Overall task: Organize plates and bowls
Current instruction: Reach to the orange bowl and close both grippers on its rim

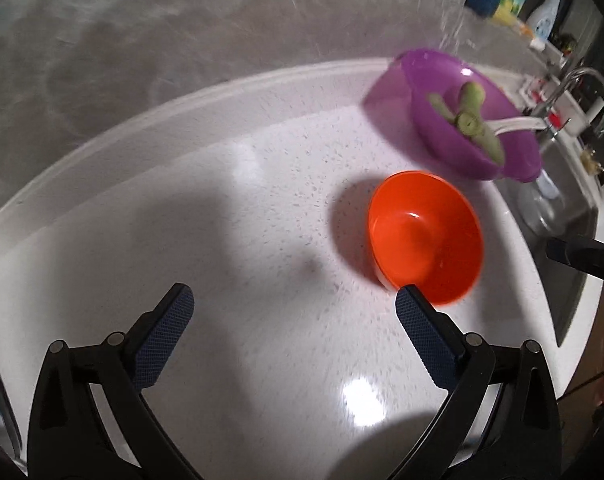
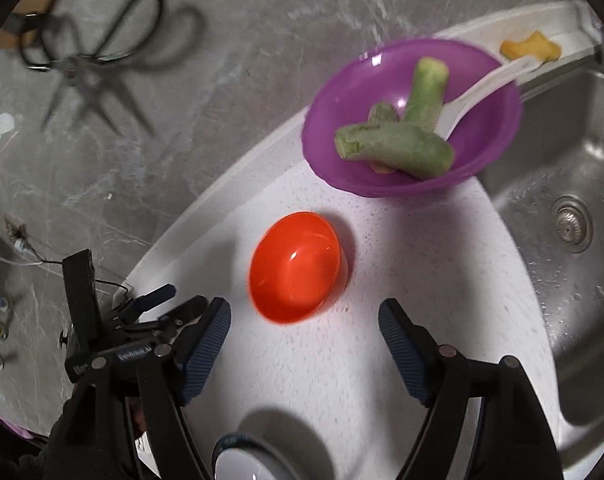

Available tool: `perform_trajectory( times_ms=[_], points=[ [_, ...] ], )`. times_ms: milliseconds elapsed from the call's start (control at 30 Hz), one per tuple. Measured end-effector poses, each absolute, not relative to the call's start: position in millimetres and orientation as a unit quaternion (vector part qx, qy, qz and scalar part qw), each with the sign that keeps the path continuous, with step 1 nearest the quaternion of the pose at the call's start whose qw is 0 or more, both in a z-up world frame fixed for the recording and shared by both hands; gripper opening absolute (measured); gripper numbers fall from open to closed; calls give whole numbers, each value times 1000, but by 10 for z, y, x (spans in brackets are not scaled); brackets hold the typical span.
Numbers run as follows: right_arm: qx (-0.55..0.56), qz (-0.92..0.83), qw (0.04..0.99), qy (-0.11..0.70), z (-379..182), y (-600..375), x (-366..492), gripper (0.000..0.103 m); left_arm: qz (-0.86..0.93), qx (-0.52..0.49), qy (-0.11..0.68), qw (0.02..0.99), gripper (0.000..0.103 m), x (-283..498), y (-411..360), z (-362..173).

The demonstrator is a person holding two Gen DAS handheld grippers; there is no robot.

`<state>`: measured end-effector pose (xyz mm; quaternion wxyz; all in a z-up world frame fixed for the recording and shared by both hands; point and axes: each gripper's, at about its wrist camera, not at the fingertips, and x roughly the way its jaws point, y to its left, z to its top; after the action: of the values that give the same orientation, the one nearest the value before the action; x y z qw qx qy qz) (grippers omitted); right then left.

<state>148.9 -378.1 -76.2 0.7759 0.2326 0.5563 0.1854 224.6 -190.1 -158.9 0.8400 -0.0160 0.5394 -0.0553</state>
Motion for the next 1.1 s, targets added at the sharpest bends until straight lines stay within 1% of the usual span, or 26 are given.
perform_trajectory(
  times_ms=[67,133,167,267,333,400,433,467,500,533,600,633,733,767,867,900,967,1000,1067,1100],
  points=[
    [234,186,769,565,-881,-3737,1618,75,-67,-18,552,831,101,2384,-1965,-1704],
    [239,185,760,576,-1019,-3706,1725,73,-74,-24,557,827,101,2472,-1985,-1800],
    [241,183,756,580,-1089,-3700,1781,70,-76,-23,560,825,101,2514,-1993,-1832],
    [245,166,748,594,-1256,-3700,1877,65,-83,-18,568,818,101,2654,-2038,-1934],
    [247,158,743,601,-1325,-3709,1908,64,-85,-18,573,815,100,2726,-2059,-1992],
    [240,159,743,604,-1359,-3687,1940,64,-96,-25,574,813,98,2795,-2110,-2061],
    [235,159,743,606,-1378,-3679,1943,64,-95,-24,576,811,93,2808,-2109,-2082],
    [234,158,744,606,-1392,-3676,1946,64,-98,-27,579,809,84,2804,-2108,-2105],
    [234,158,743,607,-1411,-3674,1953,64,-103,-31,581,806,79,2808,-2117,-2130],
    [239,157,739,610,-1443,-3671,1963,64,-106,-33,584,804,71,2821,-2135,-2156],
    [238,155,737,613,-1470,-3656,1960,64,-115,-40,586,801,66,2850,-2141,-2219],
    [234,154,737,615,-1484,-3666,1950,63,-119,-42,587,800,62,2853,-2154,-2235],
    [232,153,730,625,-1518,-3634,1960,58,-121,-43,589,798,57,2830,-2195,-2244],
    [234,152,729,625,-1530,-3634,1961,58,-122,-43,589,798,56,2822,-2208,-2245],
    [233,151,728,627,-1547,-3620,1975,55,-123,-43,588,798,56,2797,-2223,-2241],
    [233,152,726,629,-1558,-3611,1982,53,-123,-44,588,798,55,2792,-2220,-2235],
    [230,156,724,632,-1580,-3557,2010,44,-128,-46,588,798,46,2792,-2241,-2231],
    [228,157,724,632,-1582,-3521,2025,42,-130,-45,587,798,43,2786,-2247,-2221],
    [221,167,725,631,-1579,-3429,2038,32,-138,-44,585,798,29,2782,-2293,-2202],
    [218,171,726,629,-1562,-3394,2044,28,-142,-42,584,798,26,2778,-2312,-2196]
  ],
)
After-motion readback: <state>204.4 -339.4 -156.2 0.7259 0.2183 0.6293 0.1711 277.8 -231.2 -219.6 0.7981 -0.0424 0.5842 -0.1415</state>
